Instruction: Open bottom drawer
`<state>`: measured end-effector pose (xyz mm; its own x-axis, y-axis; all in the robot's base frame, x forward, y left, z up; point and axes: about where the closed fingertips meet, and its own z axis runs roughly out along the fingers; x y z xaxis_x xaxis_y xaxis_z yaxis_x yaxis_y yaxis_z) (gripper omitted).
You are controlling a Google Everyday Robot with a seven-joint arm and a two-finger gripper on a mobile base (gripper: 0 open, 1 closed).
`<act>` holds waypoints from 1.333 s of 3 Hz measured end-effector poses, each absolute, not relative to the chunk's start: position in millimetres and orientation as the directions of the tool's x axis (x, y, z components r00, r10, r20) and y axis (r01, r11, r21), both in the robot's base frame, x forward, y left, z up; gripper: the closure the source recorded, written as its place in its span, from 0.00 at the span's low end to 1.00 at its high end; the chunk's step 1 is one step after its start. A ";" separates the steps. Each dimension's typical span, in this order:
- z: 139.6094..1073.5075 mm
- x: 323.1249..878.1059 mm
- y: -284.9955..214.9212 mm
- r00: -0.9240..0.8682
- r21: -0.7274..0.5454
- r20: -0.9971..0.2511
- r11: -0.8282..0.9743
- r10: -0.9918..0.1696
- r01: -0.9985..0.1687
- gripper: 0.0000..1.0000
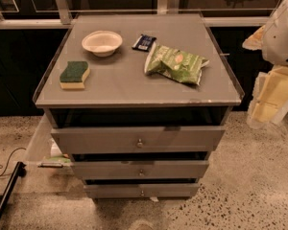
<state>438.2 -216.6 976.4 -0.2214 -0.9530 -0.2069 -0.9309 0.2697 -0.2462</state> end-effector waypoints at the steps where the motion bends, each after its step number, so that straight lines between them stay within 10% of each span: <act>1: 976.2 438.1 -216.6 -0.221 -0.246 -0.207 0.270 -0.953 -0.931 0.00; 4: 883.2 398.4 -222.3 -0.153 -0.184 -0.318 0.219 -0.936 -0.958 0.00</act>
Offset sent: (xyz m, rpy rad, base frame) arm -0.0070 -0.0047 -0.0376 -0.0169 0.0591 -0.0025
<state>398.4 -222.3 883.2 -0.1529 -0.9355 -0.3184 -0.9582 0.2192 -0.1837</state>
